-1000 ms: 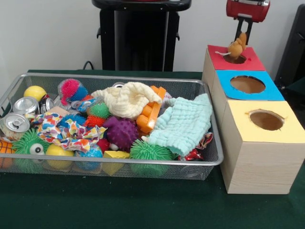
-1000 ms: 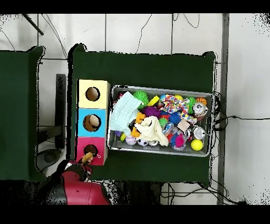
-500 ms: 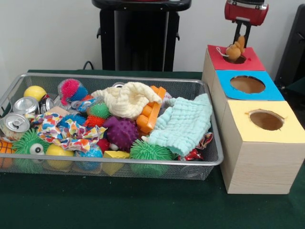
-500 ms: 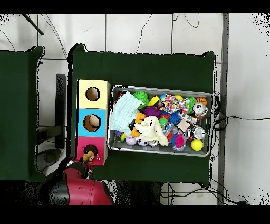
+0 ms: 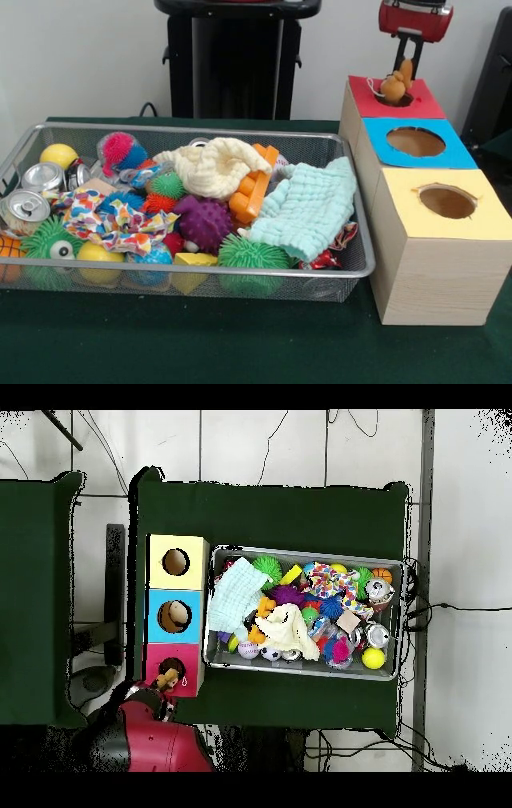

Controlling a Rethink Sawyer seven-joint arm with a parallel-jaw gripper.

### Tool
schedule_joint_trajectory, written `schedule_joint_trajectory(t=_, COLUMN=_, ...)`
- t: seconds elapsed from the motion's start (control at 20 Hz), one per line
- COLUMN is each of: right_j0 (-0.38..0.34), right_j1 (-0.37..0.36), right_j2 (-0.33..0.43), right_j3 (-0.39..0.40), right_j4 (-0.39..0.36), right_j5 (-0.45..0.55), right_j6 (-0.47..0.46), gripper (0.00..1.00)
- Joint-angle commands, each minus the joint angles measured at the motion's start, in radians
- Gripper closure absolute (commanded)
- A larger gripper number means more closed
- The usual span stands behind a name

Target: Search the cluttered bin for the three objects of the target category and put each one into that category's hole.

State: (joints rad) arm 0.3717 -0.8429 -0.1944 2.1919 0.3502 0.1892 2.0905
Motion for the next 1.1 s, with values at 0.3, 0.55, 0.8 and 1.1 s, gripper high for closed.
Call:
schedule_joint_trajectory(t=0.3, right_j0=-0.06, right_j1=0.028, right_j2=0.037, right_j3=-0.106, right_j4=0.01, right_j5=0.093, right_j6=0.135, gripper=0.0)
schedule_joint_trajectory(t=0.55, right_j0=-0.115, right_j1=0.021, right_j2=0.084, right_j3=-0.102, right_j4=0.0, right_j5=0.079, right_j6=0.099, gripper=0.0)
schedule_joint_trajectory(t=0.8, right_j0=-0.131, right_j1=0.013, right_j2=0.091, right_j3=-0.114, right_j4=-0.003, right_j5=0.124, right_j6=0.102, gripper=0.0)
schedule_joint_trajectory(t=1.1, right_j0=-0.117, right_j1=-0.006, right_j2=0.051, right_j3=-0.141, right_j4=-0.011, right_j5=0.184, right_j6=0.12, gripper=0.0)
